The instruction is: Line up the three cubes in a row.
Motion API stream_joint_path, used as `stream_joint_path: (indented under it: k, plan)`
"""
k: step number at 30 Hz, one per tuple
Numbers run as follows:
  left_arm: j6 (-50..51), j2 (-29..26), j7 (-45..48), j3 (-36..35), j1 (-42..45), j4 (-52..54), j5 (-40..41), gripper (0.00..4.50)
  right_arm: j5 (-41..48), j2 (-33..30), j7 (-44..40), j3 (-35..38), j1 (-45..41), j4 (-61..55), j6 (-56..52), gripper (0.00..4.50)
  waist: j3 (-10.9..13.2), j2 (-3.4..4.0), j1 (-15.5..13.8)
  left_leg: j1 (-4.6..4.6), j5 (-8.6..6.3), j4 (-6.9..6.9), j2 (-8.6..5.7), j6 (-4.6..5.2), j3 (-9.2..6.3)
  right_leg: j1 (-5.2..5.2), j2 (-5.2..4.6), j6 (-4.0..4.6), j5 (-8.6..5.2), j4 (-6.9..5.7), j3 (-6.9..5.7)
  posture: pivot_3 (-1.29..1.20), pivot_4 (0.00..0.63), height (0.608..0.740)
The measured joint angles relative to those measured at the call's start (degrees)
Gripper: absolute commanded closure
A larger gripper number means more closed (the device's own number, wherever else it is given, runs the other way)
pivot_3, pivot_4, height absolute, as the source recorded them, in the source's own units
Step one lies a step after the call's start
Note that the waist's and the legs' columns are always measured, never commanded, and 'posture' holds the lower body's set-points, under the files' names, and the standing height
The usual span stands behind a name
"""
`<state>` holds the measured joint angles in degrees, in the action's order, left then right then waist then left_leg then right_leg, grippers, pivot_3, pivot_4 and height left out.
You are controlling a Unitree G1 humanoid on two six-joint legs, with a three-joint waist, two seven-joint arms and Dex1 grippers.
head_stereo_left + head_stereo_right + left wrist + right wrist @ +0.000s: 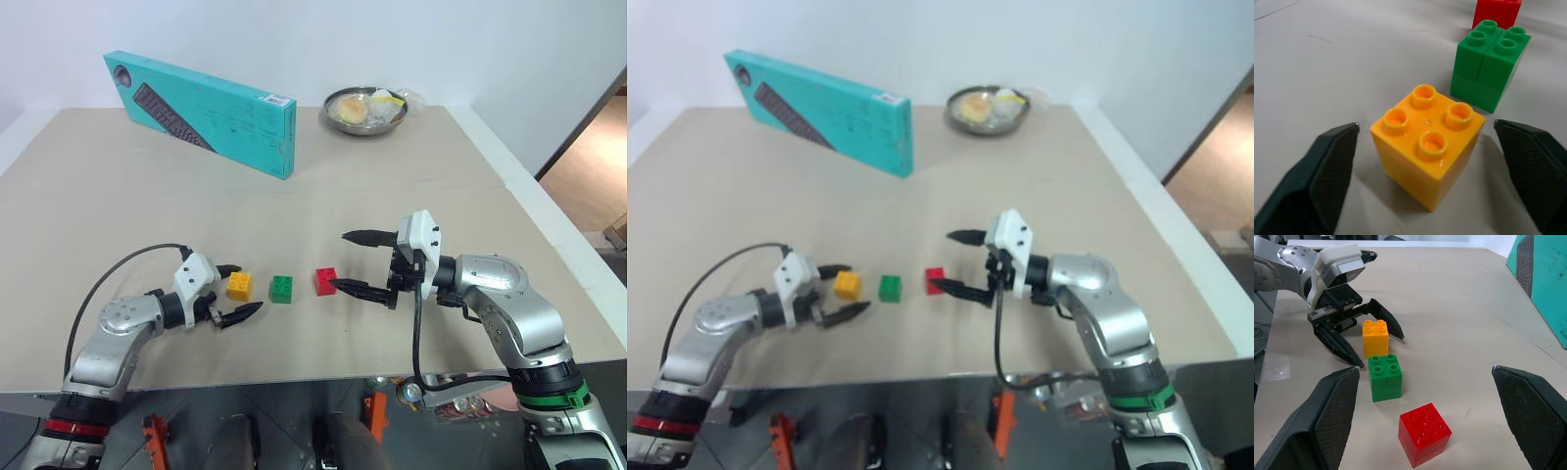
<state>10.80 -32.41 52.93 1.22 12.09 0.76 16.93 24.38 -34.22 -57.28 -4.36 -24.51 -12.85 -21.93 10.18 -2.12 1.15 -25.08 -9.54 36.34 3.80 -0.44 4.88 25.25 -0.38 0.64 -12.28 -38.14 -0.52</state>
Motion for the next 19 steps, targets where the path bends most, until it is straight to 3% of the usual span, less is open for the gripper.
stream_joint_path:
  k: [11,19]
  plan:
    - [10.85,0.81,-6.04,-8.53,-0.39,10.86,10.75,0.03,-1.14,3.95,3.78,0.03,-0.90,3.70,1.74,0.00,0.00,0.00,0.04,0.00,0.00,0.00,-0.01,0.00,-0.02,-0.02,0.05,-0.09,0.05,0.00,0.00,0.00,0.150,0.740]
    - [11.50,-1.01,-5.10,-2.94,4.73,10.28,6.54,0.03,-2.74,5.19,2.44,-0.51,-4.22,7.72,3.48,0.00,0.00,0.00,0.02,0.00,0.00,0.00,-0.08,0.00,0.01,-0.01,0.11,-0.23,0.13,0.00,-0.01,0.00,0.150,0.740]
